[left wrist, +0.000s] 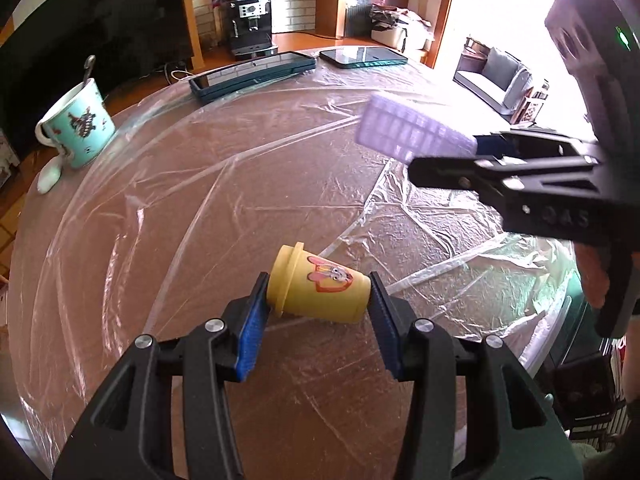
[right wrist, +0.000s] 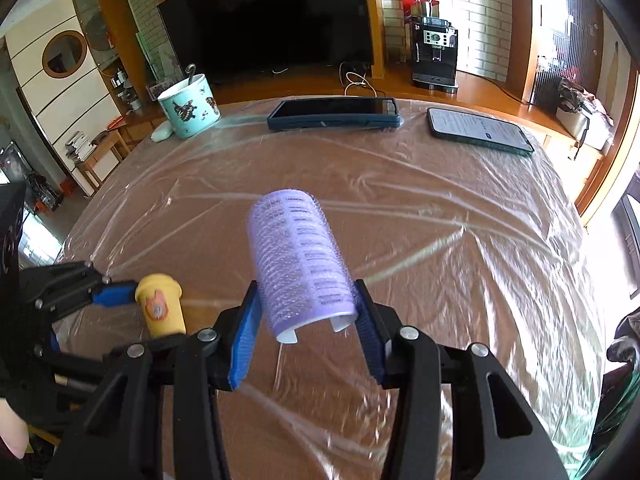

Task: Collect trash
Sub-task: 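Carry the yellow cup and lavender roller over the black bin with both grippers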

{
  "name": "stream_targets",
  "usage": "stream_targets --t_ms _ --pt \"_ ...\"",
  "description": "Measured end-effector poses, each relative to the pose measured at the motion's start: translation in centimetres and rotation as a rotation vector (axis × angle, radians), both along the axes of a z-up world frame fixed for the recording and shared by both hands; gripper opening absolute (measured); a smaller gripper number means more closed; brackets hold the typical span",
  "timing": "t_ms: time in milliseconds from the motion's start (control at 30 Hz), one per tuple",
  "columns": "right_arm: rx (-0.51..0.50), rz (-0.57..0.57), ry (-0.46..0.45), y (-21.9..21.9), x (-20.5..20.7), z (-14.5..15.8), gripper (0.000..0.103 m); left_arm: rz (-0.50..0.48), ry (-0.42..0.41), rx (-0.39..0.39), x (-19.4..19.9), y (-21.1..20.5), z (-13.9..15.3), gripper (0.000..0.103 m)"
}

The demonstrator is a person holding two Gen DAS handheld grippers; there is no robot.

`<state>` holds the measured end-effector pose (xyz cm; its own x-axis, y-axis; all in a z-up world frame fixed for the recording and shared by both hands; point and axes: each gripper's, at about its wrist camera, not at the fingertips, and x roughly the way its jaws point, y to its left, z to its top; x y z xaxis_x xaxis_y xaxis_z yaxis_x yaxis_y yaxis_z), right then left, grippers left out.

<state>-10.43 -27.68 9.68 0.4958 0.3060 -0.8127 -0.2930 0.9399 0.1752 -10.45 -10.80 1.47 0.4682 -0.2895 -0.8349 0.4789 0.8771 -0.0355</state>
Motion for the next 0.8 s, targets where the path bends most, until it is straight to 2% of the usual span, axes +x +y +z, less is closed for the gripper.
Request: stream_targets --t_ms 433,800 --pt "0.034 0.024 -0.04 -0.9 -5.6 1.6 0.045 0.074 -0.074 -0.007 -3.5 1.3 1.6 0.049" --pt "0.026 0.095 -0.077 -0.1 -10.5 2.8 0.045 0.077 -0.105 -0.017 -7.2 2.0 2.4 0.049"
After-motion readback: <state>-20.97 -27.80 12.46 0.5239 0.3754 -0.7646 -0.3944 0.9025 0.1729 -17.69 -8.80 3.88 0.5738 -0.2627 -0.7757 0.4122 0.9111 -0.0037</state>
